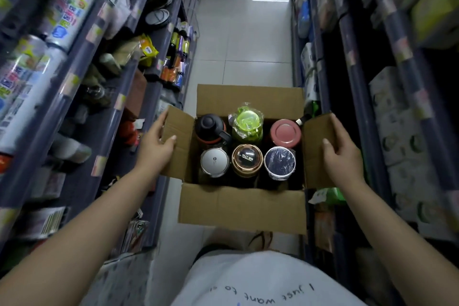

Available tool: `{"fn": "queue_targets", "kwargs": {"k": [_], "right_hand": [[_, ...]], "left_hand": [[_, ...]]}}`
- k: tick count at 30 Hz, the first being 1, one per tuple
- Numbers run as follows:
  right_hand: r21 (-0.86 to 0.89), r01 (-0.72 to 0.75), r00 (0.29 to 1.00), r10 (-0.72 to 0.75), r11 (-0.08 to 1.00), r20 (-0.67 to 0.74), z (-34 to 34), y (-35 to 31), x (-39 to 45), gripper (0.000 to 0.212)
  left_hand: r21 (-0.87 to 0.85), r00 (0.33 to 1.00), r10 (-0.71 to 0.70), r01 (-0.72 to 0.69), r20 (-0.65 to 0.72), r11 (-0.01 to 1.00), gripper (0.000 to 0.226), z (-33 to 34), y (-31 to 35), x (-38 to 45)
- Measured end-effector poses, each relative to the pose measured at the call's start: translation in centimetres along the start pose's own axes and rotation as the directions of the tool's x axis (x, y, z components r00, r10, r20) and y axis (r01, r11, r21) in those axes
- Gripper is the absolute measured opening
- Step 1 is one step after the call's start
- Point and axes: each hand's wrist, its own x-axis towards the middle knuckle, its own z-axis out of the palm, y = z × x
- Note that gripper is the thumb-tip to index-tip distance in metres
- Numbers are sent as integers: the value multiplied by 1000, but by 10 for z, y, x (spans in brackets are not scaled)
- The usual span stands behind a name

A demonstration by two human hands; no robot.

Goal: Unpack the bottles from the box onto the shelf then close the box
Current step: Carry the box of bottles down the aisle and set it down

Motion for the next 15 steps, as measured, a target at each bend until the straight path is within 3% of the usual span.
{"fn": "queue_targets", "kwargs": {"k": [8, 15], "right_hand": [[-9, 10, 1000, -10, 1000, -4, 6, -29, 96, 59], [-16, -46, 998, 45, 999, -37, 47, -55, 193, 59]], "left_hand": [[23, 999, 28, -28, -24, 999, 67, 11, 45, 87], [36, 999, 29, -31, 43, 999, 68, 27, 61, 213]]}}
